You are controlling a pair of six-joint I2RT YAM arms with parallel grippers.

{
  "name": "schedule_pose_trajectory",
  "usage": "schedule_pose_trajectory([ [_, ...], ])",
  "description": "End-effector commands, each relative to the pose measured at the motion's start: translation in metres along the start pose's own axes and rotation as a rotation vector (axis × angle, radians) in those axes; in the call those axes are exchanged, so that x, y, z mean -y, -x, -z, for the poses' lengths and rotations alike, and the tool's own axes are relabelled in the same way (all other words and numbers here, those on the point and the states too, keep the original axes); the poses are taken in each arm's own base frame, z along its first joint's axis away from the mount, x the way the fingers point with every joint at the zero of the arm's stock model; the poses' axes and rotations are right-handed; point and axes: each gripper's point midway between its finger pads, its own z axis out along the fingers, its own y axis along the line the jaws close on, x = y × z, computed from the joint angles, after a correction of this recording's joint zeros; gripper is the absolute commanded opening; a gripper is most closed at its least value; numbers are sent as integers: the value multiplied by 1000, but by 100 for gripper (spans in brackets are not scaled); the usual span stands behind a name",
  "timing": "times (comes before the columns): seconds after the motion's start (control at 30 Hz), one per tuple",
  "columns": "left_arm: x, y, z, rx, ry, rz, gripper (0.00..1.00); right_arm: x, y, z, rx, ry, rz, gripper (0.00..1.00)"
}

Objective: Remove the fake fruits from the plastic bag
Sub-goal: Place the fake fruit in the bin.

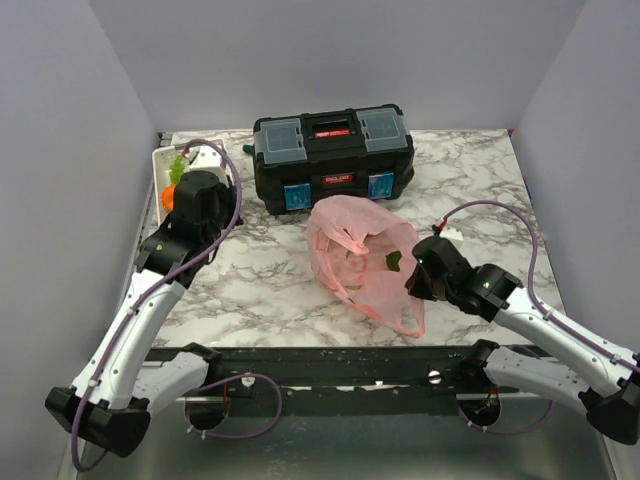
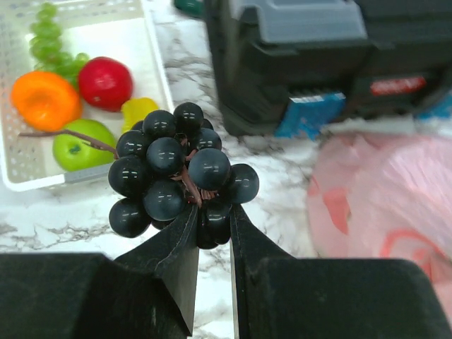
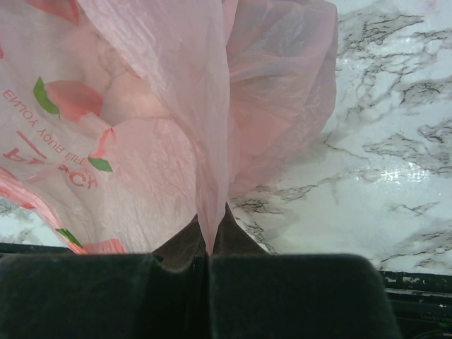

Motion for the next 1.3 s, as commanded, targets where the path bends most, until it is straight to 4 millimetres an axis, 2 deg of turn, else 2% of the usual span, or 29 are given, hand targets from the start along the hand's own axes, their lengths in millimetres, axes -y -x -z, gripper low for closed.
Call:
schedule_pose_trajectory([
  [0.0,-36,44,-18,152,163,230,0,2,5,2,37,9,-3,1],
  [0.2,-80,72,-55,217,304,411,0,1,9,8,66,35,-19,1],
  [0.27,-90,77,-73,216,313,466,0,0,10,9,73,45,-22,1],
  [0.4,-104,76,-119,134,288,579,0,0,10,9,71,43,-21,1],
  [0.6,-138,84,-172,110,344,654,0,-1,9,8,61,43,-13,1],
  [0.73,-150,90,-205,89,341,682,0,0,9,7,63,43,-14,1],
  [0.8,-149,90,-222,62,311,691,0,0,9,7,62,41,-14,1],
  [0.9,-147,81,-248,-2,287,709,0,0,9,7,64,39,-14,1],
  [1.03,-151,61,-271,-58,304,719,0,0,9,8,65,37,-16,1],
  [1.2,-158,34,-288,-115,297,766,0,0,9,8,65,38,-15,1],
  [1.27,-152,24,-292,-163,258,800,6,0,9,8,64,39,-15,1],
])
